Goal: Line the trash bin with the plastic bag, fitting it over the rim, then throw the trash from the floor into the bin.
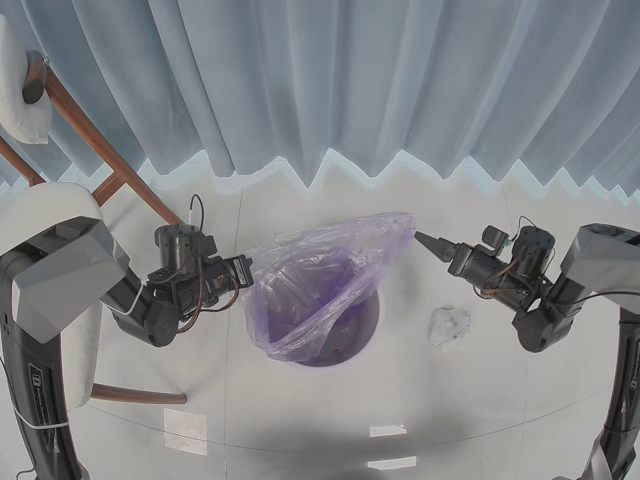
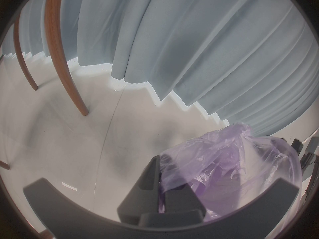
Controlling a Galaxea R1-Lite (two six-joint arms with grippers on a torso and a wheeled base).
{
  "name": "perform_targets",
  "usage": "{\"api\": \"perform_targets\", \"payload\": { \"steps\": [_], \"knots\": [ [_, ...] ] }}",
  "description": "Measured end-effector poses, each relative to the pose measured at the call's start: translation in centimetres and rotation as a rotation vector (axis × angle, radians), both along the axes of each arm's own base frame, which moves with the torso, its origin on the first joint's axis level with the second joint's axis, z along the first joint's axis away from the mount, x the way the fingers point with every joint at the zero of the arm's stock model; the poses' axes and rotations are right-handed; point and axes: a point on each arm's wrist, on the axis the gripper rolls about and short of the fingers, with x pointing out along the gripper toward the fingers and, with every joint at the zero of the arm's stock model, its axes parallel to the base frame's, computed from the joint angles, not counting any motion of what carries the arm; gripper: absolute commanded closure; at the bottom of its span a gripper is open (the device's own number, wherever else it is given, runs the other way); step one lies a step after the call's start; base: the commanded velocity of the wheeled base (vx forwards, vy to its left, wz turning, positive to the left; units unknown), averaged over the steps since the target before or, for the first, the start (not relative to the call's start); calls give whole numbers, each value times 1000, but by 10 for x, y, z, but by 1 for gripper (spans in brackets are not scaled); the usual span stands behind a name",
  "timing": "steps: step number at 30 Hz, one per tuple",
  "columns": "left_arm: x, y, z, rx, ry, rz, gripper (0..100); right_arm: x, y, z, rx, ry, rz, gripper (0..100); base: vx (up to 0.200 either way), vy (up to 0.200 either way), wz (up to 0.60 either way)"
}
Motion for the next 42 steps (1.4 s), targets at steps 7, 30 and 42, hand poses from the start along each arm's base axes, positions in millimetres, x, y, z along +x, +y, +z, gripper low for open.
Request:
{"api": "perform_targets", "payload": {
  "steps": [7, 30, 42],
  "knots": [
    [-12, 0, 4, -8, -27, -9, 100, -28, -12, 43, 26, 187, 10, 0, 0, 0, 0],
    [-26, -9, 12, -29, -96, -33, 100, -43, 75, 74, -100, 448, 30, 100, 0, 0, 0],
    [-26, -9, 12, -28, -96, -33, 100, -45, 52, 75, -125, 442, -31, 100, 0, 0, 0]
  ]
}}
